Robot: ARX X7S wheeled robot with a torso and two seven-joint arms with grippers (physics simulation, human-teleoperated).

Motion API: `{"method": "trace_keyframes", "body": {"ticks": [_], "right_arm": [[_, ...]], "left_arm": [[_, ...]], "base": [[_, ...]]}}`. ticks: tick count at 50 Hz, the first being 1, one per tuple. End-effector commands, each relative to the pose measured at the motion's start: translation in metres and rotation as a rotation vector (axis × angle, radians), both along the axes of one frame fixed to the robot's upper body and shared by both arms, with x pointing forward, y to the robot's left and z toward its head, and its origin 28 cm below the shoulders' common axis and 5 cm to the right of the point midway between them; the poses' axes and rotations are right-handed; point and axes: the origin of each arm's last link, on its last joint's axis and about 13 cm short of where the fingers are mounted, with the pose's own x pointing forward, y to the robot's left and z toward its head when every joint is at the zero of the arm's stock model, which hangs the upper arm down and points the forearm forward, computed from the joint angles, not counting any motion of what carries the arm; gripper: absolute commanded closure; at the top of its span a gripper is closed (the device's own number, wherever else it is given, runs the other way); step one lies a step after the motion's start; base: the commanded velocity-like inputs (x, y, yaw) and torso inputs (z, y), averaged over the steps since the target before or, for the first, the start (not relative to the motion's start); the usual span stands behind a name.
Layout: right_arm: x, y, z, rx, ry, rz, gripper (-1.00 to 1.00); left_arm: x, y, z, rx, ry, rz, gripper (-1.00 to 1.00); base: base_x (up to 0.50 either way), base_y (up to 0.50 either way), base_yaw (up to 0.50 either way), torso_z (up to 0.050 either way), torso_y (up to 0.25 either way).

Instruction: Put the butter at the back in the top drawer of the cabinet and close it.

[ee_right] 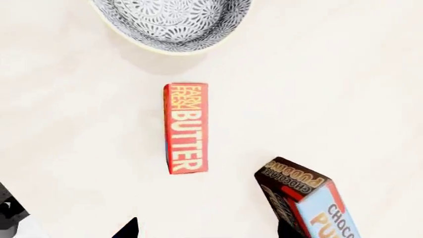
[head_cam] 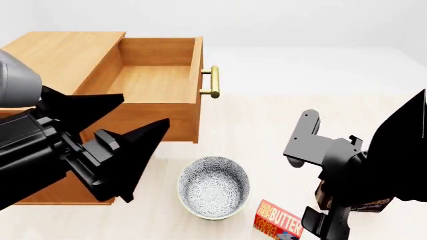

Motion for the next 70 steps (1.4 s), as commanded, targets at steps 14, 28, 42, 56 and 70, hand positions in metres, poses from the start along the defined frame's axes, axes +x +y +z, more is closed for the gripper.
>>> {"method": "trace_keyframes", "body": {"ticks": [14,28,42,56,70], "right_arm": [[0.014,0.004,-0.027,0.014,0.091,0.005,-1.0],[0.02,0.007,-0.042,0.01,0.133,0.006,-1.0],[0.029,0.008,-0.057,-0.003,0.166,-0.001,-1.0],[0.036,0.007,-0.07,-0.018,0.177,-0.017,-1.0],[0.041,0.009,-0.083,-0.03,0.206,-0.009,-1.0]], "left_arm": [[0.006,0.0,-0.005,-0.003,0.023,-0.007,-1.0],[0.008,0.001,-0.007,-0.005,0.037,-0.011,-1.0],[0.009,0.0,-0.008,-0.007,0.044,-0.014,-1.0],[0.012,0.0,-0.01,-0.007,0.056,-0.018,-1.0],[0.015,0.001,-0.012,-0.006,0.068,-0.015,-1.0]], "base": [[0.0,0.0,0.0,0.0,0.0],[0.0,0.0,0.0,0.0,0.0],[0.0,0.0,0.0,0.0,0.0],[0.0,0.0,0.0,0.0,0.0],[0.0,0.0,0.0,0.0,0.0]]}}
